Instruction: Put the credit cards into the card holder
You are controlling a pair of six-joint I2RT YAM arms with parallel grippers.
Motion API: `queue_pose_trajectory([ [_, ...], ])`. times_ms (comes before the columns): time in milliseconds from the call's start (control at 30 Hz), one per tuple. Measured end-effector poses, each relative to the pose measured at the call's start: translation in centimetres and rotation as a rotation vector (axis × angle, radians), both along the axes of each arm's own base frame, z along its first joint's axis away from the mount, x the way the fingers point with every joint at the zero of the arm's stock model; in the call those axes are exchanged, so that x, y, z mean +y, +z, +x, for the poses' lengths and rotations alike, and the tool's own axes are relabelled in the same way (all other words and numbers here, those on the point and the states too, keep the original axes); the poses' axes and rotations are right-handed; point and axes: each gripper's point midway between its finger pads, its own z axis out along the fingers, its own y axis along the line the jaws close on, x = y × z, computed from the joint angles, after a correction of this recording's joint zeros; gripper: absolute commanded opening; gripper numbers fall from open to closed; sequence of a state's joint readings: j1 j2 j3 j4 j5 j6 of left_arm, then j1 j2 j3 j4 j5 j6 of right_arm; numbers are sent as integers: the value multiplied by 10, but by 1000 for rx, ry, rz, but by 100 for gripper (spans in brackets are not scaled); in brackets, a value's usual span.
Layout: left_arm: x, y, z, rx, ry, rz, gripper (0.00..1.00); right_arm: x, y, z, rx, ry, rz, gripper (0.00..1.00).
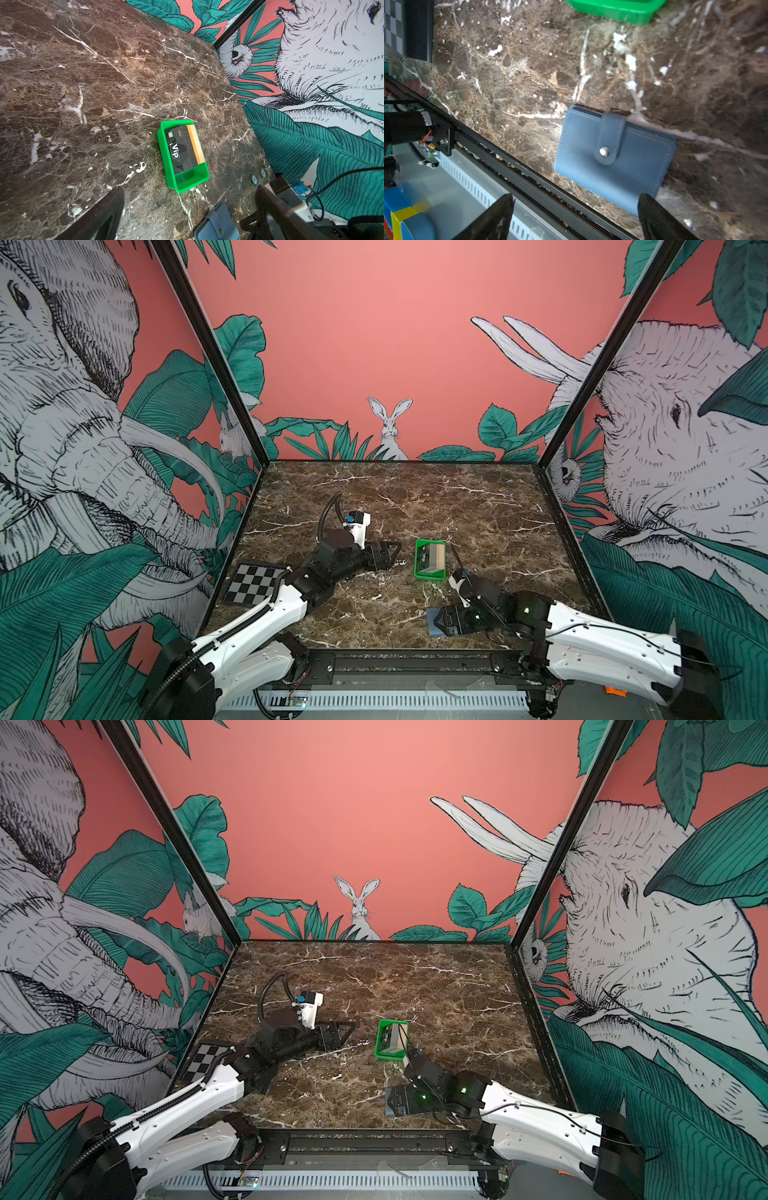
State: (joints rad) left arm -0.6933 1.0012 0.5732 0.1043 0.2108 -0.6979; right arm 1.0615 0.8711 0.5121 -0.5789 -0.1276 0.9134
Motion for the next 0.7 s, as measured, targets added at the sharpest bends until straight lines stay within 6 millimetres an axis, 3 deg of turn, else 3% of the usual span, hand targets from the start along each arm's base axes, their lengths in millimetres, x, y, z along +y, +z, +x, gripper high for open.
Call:
queue_pose_trajectory([
  [133,-2,-2,0,5,-3,-6,99,-18,-14,-9,32,-13,-54,93],
  [267,-3,-4,1,12,-4,-11,99,-25,-24,-18,69,-9,-65,94],
  [433,-5,-6,2,19,-4,-16,99,-14,-33,-28,136,31,-46,94],
  [700,-4,-11,1,33,1,-21,99,0,-40,-24,150,63,-54,93],
])
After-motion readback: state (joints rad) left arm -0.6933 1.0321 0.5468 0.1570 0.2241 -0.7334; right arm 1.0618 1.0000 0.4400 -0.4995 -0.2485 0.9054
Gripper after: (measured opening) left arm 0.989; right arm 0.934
